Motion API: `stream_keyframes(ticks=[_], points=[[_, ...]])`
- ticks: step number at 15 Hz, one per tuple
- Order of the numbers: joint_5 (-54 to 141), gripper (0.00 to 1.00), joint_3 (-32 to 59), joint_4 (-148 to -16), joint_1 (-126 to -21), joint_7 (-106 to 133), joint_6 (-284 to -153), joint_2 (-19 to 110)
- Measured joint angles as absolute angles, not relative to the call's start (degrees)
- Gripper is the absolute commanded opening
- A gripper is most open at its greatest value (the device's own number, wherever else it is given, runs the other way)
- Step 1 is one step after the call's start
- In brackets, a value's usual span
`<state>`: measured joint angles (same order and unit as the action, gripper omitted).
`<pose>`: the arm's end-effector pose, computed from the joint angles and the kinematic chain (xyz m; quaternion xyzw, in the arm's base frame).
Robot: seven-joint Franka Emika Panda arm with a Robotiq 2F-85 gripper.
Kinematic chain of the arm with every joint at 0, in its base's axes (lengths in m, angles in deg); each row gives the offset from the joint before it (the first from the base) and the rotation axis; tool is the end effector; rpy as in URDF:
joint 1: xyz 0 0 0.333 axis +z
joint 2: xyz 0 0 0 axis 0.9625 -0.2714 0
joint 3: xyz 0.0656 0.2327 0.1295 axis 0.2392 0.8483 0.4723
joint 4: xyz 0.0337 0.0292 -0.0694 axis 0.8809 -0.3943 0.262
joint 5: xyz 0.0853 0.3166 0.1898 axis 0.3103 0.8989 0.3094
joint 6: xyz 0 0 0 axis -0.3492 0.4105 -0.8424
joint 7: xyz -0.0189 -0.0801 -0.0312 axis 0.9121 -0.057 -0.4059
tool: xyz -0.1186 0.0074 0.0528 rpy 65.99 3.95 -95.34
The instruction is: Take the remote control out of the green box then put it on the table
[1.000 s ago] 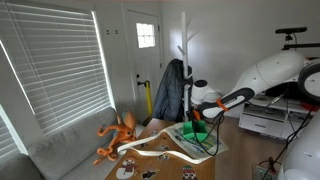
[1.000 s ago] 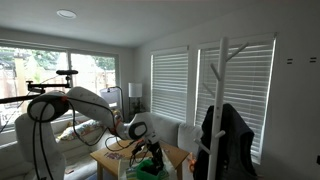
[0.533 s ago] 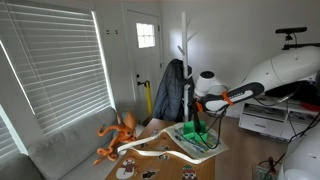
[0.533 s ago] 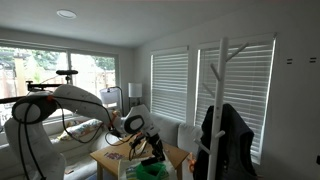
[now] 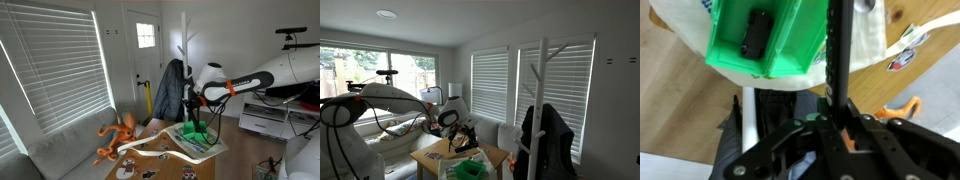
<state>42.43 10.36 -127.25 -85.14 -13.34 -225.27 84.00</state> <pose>0.4543 -0.1482 0.4520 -0.8935 0.3906 -0.2202 0.0235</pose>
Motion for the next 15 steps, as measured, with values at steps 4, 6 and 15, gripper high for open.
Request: stream_keyframes(ticks=[4, 6, 15], points=[[44.5, 0.18, 14.2, -128.1, -82.0, -9.1, -220.6, 83.7], [44.5, 0.18, 14.5, -128.1, -82.5, -9.1, -220.6, 83.6], [44.4, 0.05, 20.0, -129.9, -79.4, -7.9, -220.6, 83.4]])
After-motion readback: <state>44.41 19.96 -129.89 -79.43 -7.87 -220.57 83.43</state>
